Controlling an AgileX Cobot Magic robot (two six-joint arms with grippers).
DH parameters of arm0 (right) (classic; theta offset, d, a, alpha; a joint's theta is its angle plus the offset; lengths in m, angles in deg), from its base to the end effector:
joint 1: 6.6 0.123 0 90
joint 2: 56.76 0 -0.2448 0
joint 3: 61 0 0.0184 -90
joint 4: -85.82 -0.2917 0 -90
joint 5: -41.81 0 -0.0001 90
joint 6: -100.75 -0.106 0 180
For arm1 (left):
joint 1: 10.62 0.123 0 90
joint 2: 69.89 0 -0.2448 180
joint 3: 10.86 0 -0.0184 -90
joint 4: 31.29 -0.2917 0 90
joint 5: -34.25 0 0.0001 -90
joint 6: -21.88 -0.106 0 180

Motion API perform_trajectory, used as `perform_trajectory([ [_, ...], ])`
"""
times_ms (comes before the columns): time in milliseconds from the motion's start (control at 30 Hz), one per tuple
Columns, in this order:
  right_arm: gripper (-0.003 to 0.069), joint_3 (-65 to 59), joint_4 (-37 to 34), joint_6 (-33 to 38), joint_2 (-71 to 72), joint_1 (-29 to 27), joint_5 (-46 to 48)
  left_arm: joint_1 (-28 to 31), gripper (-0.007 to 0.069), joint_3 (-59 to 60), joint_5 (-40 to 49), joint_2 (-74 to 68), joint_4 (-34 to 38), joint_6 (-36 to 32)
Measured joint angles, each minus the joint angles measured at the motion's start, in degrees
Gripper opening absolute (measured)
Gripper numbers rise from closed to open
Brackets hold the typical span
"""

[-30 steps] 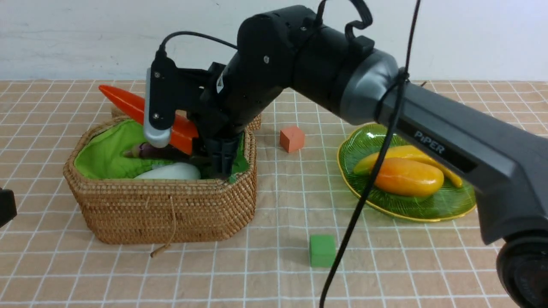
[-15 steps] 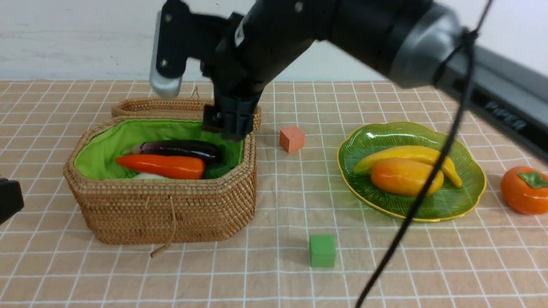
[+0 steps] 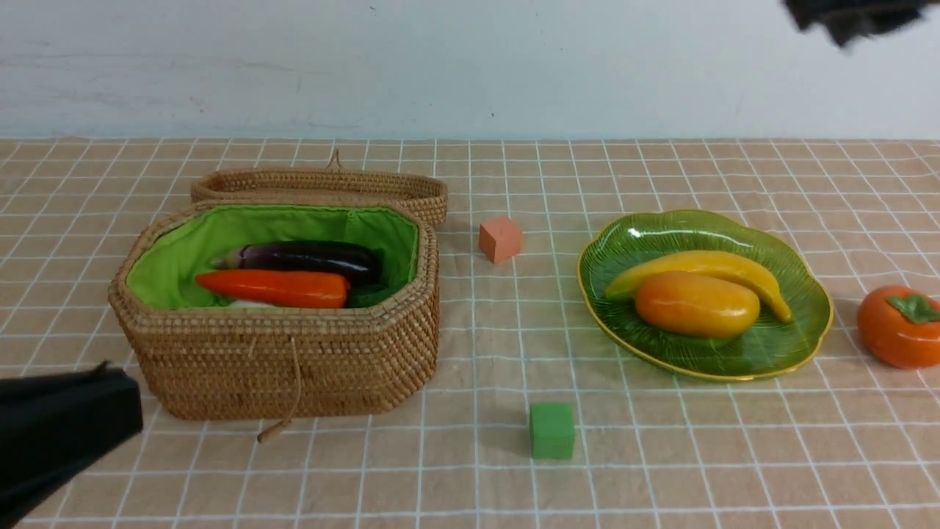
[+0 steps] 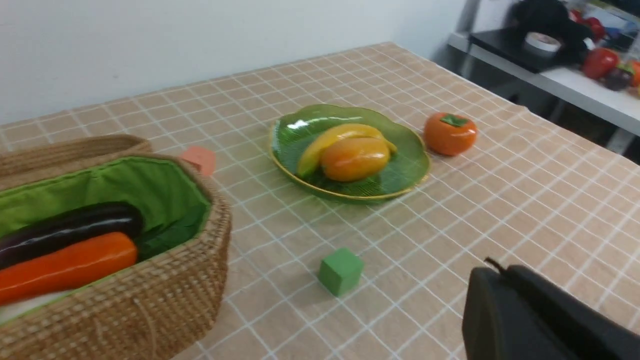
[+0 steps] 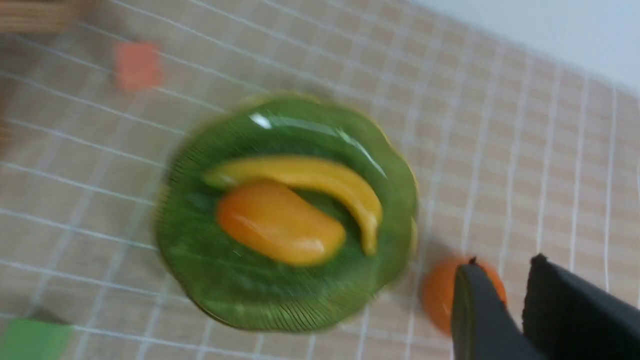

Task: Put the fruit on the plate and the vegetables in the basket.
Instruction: Grab a tomato with your right arm and place it on the plate on the right.

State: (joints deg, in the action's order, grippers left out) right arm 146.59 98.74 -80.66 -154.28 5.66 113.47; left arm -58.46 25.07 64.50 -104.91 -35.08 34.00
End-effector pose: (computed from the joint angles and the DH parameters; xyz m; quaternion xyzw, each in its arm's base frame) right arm 0.3611 0.0554 0.4024 -0.0870 0.9343 -0.0728 0.3379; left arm 0.1188 -0.1260 0.3555 0.2478 0.7316 -0.2901 0.5650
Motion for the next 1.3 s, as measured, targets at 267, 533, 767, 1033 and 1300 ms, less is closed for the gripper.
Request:
perform_trajectory([
  [267, 0.0468, -20.2, -16.8, -0.4, -5.8, -23.7, -8.3, 0.0, -0.0013, 0.0, 0.2, 0.0, 5.9, -8.5],
  [533, 0.0678, -21.4, -25.5, -0.2, -15.6, -33.0, -16.4, 0.0, -0.0013, 0.0, 1.7, 0.0, 6.2, -9.0],
  [767, 0.0645, -21.5, -40.1, 6.8, -21.8, -39.4, -21.0, 0.0, -0.0013, 0.0, 3.7, 0.0, 6.3, -9.0],
  [1033, 0.0629, -21.5, -52.6, 15.9, -27.3, -40.7, -21.9, 0.0, -0.0013, 0.0, 3.3, 0.0, 6.3, -9.0],
  [1300, 0.0608, -21.5, -56.5, 19.7, -27.8, -40.7, -22.5, 0.0, -0.0013, 0.0, 3.3, 0.0, 6.5, -9.0],
])
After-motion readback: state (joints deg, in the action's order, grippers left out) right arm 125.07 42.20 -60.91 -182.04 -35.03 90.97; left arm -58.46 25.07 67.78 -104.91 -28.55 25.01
